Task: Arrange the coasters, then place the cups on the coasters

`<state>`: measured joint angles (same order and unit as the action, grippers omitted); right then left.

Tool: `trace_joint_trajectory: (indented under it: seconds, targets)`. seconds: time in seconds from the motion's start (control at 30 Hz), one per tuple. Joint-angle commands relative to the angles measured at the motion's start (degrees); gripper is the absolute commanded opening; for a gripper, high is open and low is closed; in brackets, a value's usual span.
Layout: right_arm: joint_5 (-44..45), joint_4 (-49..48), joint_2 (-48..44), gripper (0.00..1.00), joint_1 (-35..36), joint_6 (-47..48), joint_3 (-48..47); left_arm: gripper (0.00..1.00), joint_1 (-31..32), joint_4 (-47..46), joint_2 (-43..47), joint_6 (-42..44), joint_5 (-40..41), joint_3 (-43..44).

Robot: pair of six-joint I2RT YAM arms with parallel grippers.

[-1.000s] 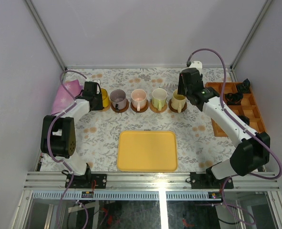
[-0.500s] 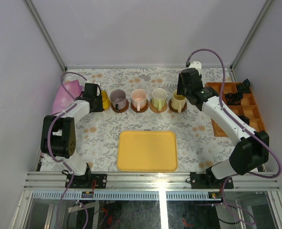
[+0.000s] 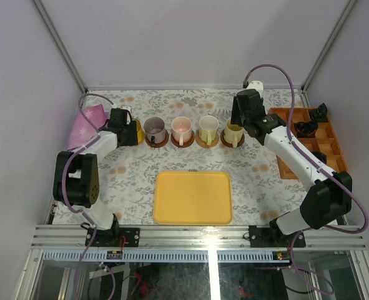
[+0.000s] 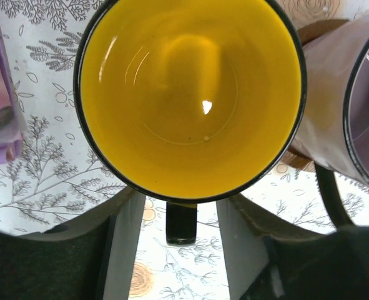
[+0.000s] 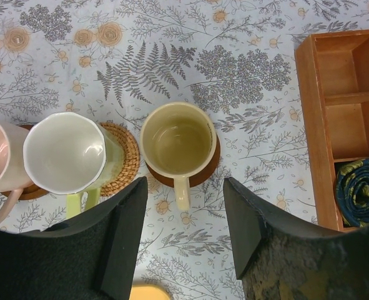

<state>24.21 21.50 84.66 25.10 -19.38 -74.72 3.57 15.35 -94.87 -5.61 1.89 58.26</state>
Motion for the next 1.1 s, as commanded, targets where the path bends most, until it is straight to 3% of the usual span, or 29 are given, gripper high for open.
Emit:
trace_joint_trajectory:
  seconds: [0.0,0.57,0.8,0.87,0.93,1.07]
  targets:
    - [-1.35,-0.82,-0.48,0.59,-0.34,-0.76,-0.25,0.52,-0.46,-3.10,1.84,-0.04,1.52,1.22]
    - [-2.21,-1.01,-0.53,0.59,-0.28,-1.71,0.05,0.60,-0.49,2.06,4.79,1.11,3.05,2.02]
    - [1.19,-0.79,-2.35,0.60,-0.45,-1.44,0.20,0.75,-0.49,5.16,11.67,0.59,4.62,1.96]
    - [2.60,-1.04,-3.10,0.61,-0.89,-1.15,0.53,0.83,-0.50,5.97,13.69,0.00,6.23,2.29]
    - [3.48,-1.15,-3.91,0.61,-2.14,-1.01,0.93,0.98,-0.56,6.68,15.76,-1.14,7.98,2.87]
    - [1.52,-1.05,-6.69,0.63,-8.16,-3.48,2.53,1.00,-1.00,8.19,18.33,-5.22,13.22,4.58]
